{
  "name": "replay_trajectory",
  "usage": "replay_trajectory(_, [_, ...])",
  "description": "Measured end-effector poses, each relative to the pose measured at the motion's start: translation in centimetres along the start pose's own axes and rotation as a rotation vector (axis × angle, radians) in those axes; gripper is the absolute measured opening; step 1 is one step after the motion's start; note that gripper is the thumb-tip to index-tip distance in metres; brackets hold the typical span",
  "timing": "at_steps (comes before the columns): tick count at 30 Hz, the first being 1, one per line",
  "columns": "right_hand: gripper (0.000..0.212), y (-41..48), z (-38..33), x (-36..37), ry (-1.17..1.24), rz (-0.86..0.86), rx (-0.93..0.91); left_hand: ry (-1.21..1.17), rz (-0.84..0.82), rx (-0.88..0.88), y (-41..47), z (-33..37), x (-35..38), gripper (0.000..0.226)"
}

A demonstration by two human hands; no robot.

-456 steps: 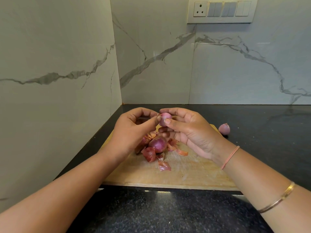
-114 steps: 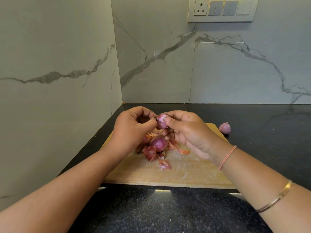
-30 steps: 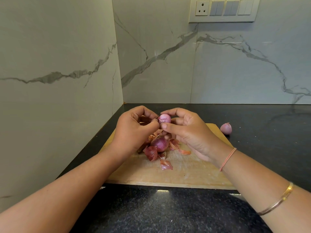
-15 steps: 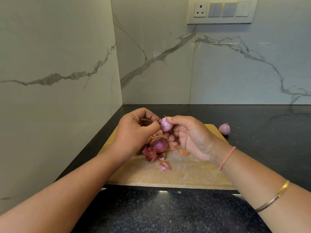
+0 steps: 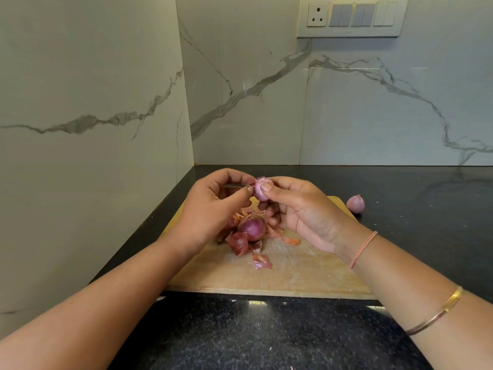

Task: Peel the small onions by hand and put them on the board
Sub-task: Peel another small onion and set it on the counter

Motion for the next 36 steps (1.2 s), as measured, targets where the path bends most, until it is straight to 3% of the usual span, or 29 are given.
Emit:
replay_trajectory(12, [0.018,-0.1,-0.8,0.3,-0.367,0.042,-0.172,0.240,0.121,0.003,0.4,-0.4,-0.8,0.010])
replay_trajectory(23, [0.021,0.0,-0.8,0.3,-0.340,0.021,-0.195,-0.034,0.132,-0.206,0.4,-2.1,-0.5,0.014])
replay_trajectory(30, [0.023,-0.1,-1.0,0.5,-0.293,0.025,-0.207,-0.362,0.117,-0.360,-0.1,-2.8,0.5,0.010])
replay_trajectory(33, [0.026,-0.2,-1.2,0.3,-0.223,0.026,-0.212,-0.503,0.188,-0.396,0.1,-3.3,-0.4,0.014])
replay_trajectory(36, [0.033,-0.3,-1.4,-0.1,-0.285,0.056,-0.227,-0.372,0.206,-0.306,0.6,-2.7,-1.6,0.007])
Point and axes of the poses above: each hand's wrist, its own y-axis towards the middle knuckle, its own x-axis out of the palm, z = x × y, the point moved 8 cm from there along y, towards the middle knuckle, and after that the axes turned 4 degrees about y, right-handed, at the moved point
